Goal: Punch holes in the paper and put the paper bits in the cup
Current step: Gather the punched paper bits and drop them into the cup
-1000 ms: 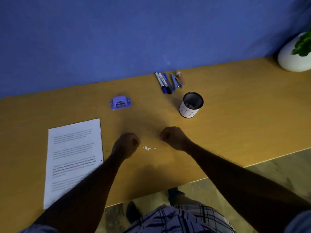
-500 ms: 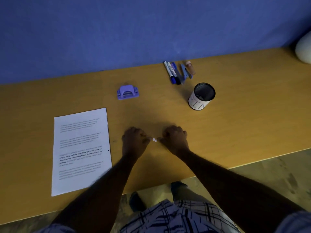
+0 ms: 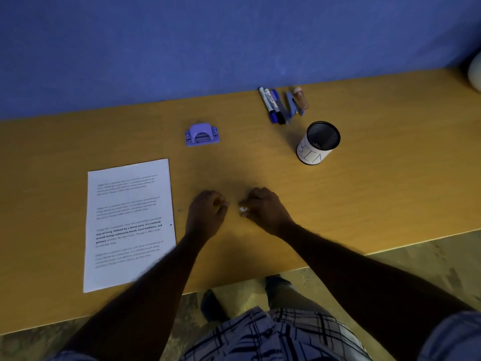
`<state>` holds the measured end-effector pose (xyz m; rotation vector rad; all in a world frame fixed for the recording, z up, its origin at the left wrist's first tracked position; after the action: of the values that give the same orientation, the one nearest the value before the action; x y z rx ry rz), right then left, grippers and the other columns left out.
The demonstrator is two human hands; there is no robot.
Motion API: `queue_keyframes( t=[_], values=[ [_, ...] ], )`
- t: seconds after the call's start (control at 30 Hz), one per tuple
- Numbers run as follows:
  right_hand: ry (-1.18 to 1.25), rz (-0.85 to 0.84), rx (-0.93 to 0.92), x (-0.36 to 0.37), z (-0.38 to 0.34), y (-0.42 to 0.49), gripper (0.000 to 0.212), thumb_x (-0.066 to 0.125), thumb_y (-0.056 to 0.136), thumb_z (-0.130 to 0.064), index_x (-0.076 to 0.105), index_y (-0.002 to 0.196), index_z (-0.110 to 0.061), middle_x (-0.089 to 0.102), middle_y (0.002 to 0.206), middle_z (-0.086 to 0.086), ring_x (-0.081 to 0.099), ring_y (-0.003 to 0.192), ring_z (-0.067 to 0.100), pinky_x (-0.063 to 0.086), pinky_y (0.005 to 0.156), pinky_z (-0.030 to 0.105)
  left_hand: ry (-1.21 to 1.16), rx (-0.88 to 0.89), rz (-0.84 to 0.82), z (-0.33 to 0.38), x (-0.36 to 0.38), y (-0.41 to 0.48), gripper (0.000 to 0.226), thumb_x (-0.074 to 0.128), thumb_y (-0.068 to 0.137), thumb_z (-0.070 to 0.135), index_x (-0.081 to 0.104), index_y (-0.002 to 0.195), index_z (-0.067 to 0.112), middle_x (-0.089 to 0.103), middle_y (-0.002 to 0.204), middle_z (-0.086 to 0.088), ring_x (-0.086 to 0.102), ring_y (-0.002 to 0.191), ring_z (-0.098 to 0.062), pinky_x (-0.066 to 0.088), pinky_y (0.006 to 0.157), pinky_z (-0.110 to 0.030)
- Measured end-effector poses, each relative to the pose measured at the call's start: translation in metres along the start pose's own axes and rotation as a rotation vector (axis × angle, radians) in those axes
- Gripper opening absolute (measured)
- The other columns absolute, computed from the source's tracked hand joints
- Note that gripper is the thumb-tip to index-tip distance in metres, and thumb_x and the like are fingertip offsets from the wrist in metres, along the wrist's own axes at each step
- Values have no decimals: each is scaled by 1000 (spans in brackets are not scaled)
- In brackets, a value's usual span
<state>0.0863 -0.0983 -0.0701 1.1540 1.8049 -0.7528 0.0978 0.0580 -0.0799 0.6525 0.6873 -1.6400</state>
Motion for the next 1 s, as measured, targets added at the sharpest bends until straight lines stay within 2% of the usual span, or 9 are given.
queue_keyframes(
  t=[0.17, 0.33, 0.53, 0.6, 0.7, 0.8, 0.9, 1.0],
  values=[
    [119, 59, 1, -4, 2, 2, 20, 75, 79, -29, 75, 96, -19, 65, 100, 1, 59, 91, 17, 49, 82, 38, -9, -10, 4, -3, 0, -2, 13, 68, 89, 25, 63, 98, 18, 61, 95, 4, 57, 88, -11, 48, 74, -23],
    [190, 57, -16, -2, 3, 4, 12, 75, 79, -25, 76, 87, -16, 66, 93, 1, 62, 87, 15, 50, 82, 38, -5, -5, 10, -1, -1, -3, 13, 68, 89, 24, 65, 99, 16, 63, 97, 2, 57, 89, -11, 47, 75, -23],
    [136, 23, 60, 5, 6, 3, 8, 64, 87, -28, 69, 89, -22, 63, 99, -5, 55, 102, 17, 40, 95, 40, 13, 2, 9, 2, -1, -3, 14, 68, 89, 24, 66, 99, 14, 65, 97, 0, 59, 90, -12, 51, 79, -27],
    [90, 5, 70, 8, 5, 3, 11, 59, 90, -30, 66, 91, -22, 60, 102, -2, 51, 106, 18, 33, 94, 40, 25, 15, 7, 4, -1, -2, 13, 69, 89, 24, 66, 98, 15, 65, 97, 1, 59, 90, -13, 52, 79, -28],
    [59, -18, 79, 9, 5, 4, 14, 55, 93, -29, 63, 94, -19, 58, 105, 1, 49, 106, 19, 34, 94, 41, 69, 55, -10, 8, 2, -2, 12, 68, 88, 24, 65, 96, 17, 64, 95, 2, 59, 89, -13, 54, 81, -34],
    [169, -15, 156, 3, 13, 4, 13, 54, 94, -26, 64, 95, -17, 60, 103, 2, 52, 103, 20, 37, 90, 40, 109, 115, -71, 14, 9, -2, 12, 66, 89, 27, 65, 97, 19, 64, 97, 3, 58, 92, -13, 53, 86, -41],
    [334, 4, 233, -4, 27, 3, 15, 55, 95, -21, 65, 94, -9, 62, 99, 7, 54, 91, 18, 41, 80, 33, 161, 189, -141, 25, 19, -3, 13, 63, 90, 31, 65, 99, 22, 63, 100, 5, 57, 95, -12, 51, 88, -43],
    [512, -36, 345, -6, 37, 0, 12, 53, 97, -22, 60, 90, -15, 54, 89, -4, 47, 77, 3, 35, 71, 23, 223, 194, -157, 35, 27, 2, 20, 65, 87, 37, 66, 104, 26, 62, 105, 5, 57, 100, -16, 48, 90, -42]
  ],
)
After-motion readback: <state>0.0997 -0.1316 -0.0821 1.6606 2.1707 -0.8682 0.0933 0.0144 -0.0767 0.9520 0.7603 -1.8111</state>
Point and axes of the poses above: each hand's wrist, its own y-axis towards the middle knuckle, its own x-axis out of the palm, z = x × y, the point moved 9 cm from there along y, towards the middle knuckle
